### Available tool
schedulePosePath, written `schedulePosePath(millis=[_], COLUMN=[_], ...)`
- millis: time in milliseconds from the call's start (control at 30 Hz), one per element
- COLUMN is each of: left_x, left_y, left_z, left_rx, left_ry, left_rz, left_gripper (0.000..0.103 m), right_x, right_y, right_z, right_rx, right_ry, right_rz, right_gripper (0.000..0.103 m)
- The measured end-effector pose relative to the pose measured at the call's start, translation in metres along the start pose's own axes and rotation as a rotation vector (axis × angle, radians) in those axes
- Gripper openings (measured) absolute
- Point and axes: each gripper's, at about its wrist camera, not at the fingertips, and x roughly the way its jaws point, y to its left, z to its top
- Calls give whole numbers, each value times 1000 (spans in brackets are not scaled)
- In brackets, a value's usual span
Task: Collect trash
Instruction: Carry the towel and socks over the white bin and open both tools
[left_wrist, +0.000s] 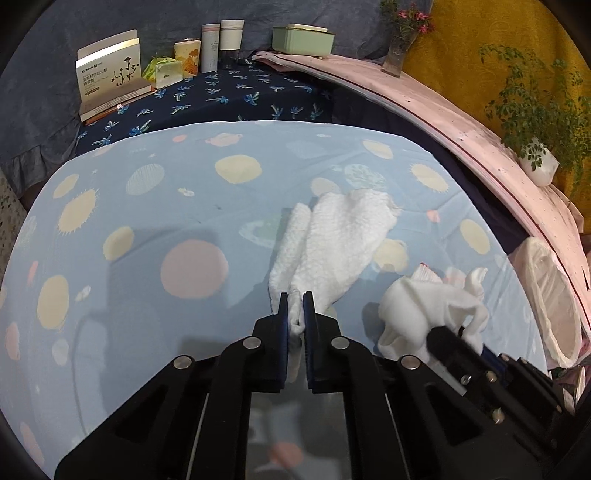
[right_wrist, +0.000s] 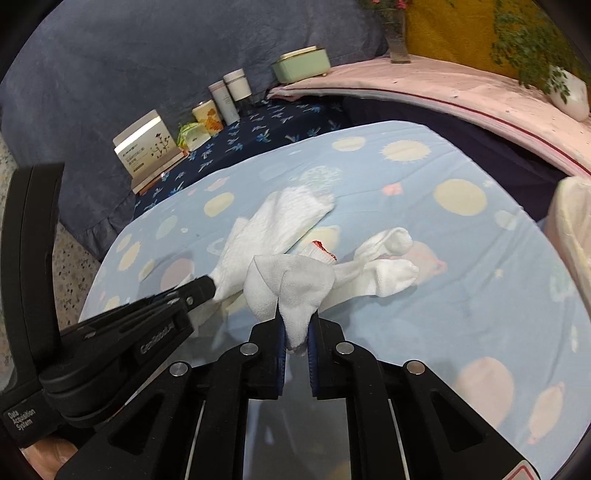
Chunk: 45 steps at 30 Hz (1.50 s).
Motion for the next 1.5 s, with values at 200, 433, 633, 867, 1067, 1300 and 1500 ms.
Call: schedulePosePath(millis=[200,433,633,867,1067,1300,1500], left_x=[-26,-50,-62,-69,-72,-68,-65], left_y=[-31,-81,-128,-180,-221,-268,-300], left_z=[-12,-15,-15,-13,-10,-14,-13], left_rx=[14,62,115,170,220,281,307], left_ry=[-19,-46,-60,-65,-70,-60,-51], left_rz=[-28,-74,-110,-159,-198,-257,-324], left_gripper=[6,6,6,6,6,6,6], right_x=[-39,-79,-109,-133,-148,-161,-168], right_y=[-26,-58,-92,-135,-175,-221,-257], right_z=[1,2,5,3,-3,-15,-24], right_rx=[36,80,123,188,252,323,389], right_ry=[-55,-114,-165,-208,-235,-253,-262], right_rz=[-21,-38,-57,-83,-107,-149,-189], right_gripper=[9,9,9,9,9,9,9])
